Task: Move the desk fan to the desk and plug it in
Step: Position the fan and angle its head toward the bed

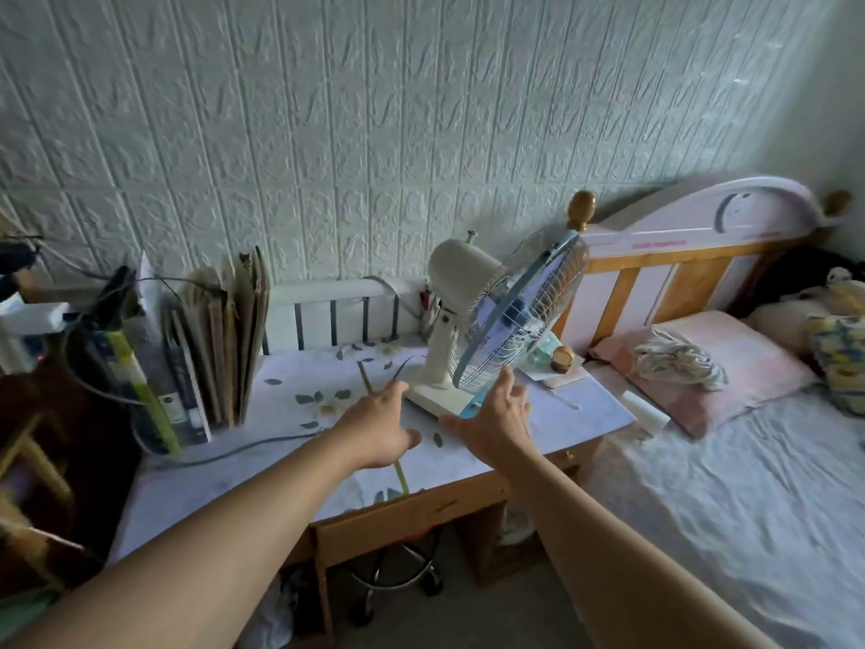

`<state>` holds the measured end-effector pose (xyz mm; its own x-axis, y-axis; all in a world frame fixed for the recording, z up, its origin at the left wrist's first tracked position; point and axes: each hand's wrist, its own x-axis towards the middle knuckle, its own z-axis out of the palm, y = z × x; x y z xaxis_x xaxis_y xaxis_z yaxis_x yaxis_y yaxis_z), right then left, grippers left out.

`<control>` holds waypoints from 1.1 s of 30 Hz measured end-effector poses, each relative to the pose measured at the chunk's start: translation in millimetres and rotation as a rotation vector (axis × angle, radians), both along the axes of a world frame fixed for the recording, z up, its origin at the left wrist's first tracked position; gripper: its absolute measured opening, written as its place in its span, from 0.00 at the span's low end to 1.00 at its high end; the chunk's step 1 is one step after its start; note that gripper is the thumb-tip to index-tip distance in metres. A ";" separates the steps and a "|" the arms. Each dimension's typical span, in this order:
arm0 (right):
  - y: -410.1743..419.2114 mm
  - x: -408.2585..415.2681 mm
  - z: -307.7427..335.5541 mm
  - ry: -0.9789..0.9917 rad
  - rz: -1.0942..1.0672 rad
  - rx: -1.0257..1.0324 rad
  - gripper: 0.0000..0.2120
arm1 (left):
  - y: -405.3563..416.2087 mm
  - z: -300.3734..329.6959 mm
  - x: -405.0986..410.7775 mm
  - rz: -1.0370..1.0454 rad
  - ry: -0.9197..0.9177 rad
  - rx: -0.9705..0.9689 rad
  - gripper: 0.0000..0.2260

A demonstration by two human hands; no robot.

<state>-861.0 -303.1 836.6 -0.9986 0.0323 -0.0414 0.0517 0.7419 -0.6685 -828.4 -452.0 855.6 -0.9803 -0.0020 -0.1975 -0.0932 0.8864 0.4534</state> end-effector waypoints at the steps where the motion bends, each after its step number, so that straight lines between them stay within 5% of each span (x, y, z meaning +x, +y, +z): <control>1: -4.1 -7.6 -4.1 -0.005 -0.005 -0.006 0.51 | -2.3 -2.0 -8.9 -0.010 -0.002 -0.002 0.33; 12: -54.6 -54.5 -39.8 0.065 -0.146 -0.041 0.43 | -39.3 -17.8 -84.9 -0.034 -0.003 0.035 0.32; 24: -111.2 -88.6 -46.8 0.107 -0.718 0.063 0.36 | -91.2 -34.2 -168.9 -0.384 0.007 0.043 0.31; 33: -129.4 -121.7 -61.8 0.236 -0.978 -0.213 0.60 | -97.5 -57.4 -235.1 -0.545 0.028 0.131 0.32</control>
